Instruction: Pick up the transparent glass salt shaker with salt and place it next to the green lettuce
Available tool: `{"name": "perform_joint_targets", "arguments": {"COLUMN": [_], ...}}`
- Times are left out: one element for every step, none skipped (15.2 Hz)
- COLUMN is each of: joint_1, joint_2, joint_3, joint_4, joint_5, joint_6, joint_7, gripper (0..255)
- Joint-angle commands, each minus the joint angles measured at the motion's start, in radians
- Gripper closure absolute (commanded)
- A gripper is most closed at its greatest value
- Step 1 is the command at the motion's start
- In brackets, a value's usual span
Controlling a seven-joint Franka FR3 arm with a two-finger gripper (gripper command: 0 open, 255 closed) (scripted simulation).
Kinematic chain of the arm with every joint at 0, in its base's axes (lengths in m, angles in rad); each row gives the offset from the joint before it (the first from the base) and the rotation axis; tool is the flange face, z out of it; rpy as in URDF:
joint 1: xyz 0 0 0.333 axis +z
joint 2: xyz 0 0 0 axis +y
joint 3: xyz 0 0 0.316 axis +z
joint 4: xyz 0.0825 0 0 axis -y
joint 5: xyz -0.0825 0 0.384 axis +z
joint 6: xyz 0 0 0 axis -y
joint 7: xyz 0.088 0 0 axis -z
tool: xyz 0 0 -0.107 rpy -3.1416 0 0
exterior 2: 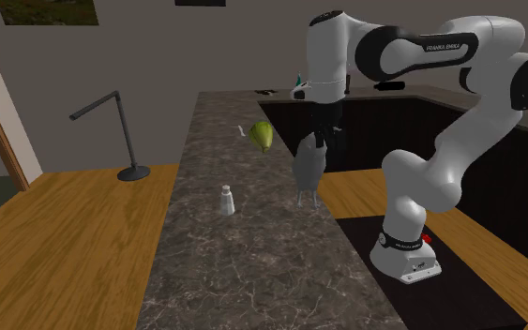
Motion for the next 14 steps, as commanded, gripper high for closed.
{"name": "perform_joint_targets", "arguments": {"joint_1": [0.000, -0.003, -0.006, -0.008, -0.011, -0.013, -0.015, -0.018, -0.020, -0.022, -0.024, -0.025, -0.026, -0.028], "joint_2": [0.000, 0.023, 0.048, 0.074, 0.101, 0.129, 0.157, 0.187, 0.218, 0.249, 0.281, 0.314, 0.348, 0.382], "joint_3": [0.000, -0.012, -0.023, -0.035, -0.047, -0.058, -0.070, -0.081, -0.091, -0.102, -0.112, -0.123, -0.133, -0.143], "joint_4": [0.000, -0.004, -0.007, -0.008, -0.007, -0.006, -0.003, 0.002, 0.008, 0.015, 0.024, 0.034, 0.046, 0.059], "joint_5": [0.000, -0.010, -0.020, -0.030, -0.039, -0.047, -0.055, -0.062, -0.068, -0.073, -0.078, -0.082, -0.084, -0.086], "joint_6": [0.000, 0.033, 0.066, 0.099, 0.132, 0.164, 0.196, 0.228, 0.259, 0.289, 0.319, 0.348, 0.376, 0.403], "joint_7": [0.000, -0.011, -0.022, -0.032, -0.042, -0.052, -0.062, -0.073, -0.083, -0.093, -0.103, -0.113, -0.124, -0.134], "gripper": [0, 0, 0, 0, 0, 0, 0, 0, 0, 0, 0, 0, 0, 0]}}
